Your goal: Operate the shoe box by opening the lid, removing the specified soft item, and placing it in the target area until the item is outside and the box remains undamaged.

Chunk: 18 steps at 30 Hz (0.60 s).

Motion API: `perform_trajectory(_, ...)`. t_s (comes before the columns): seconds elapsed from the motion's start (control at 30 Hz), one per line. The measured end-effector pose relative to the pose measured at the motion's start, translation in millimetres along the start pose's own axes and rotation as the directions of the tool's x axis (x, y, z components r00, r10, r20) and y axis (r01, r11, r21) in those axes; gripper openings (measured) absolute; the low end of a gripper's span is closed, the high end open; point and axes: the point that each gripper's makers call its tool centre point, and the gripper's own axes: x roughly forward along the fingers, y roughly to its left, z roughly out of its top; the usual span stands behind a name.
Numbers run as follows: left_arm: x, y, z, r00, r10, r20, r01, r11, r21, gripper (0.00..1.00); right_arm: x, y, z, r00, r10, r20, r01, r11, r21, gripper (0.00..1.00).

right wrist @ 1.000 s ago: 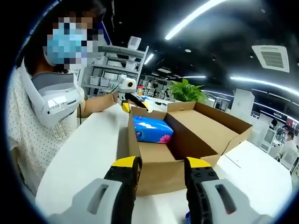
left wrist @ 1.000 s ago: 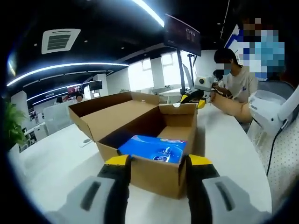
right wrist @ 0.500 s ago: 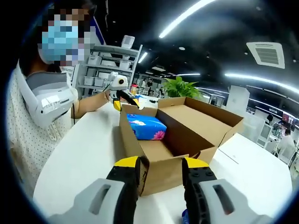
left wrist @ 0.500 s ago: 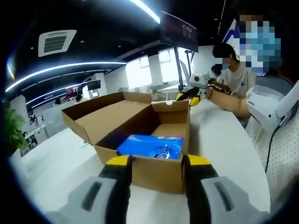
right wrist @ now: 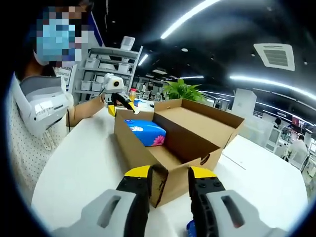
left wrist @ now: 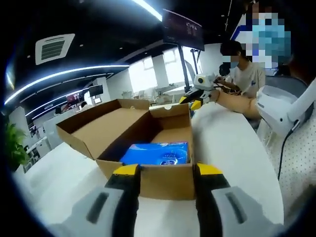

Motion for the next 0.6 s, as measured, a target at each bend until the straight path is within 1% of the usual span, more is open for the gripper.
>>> perform_trajectory(0.33, 0, -8.5, 1.3, 1.0, -0.026, -0.01, 0.026, 0.999, 0.025, 0.44, 5, -9, -3.9, 0.999, -0.049, -0.01, 0.049, 0.999, 0.017, 0.29)
perform_trajectory(0.6, 1, -15.7, 2.8, 0.999, -0.048, -0.014, 0.048, 0.998, 0.048, 0.43, 11, -17, -7.1, 0.994, -0.109, -0.017, 0.11, 0.994, 0.017, 0.29)
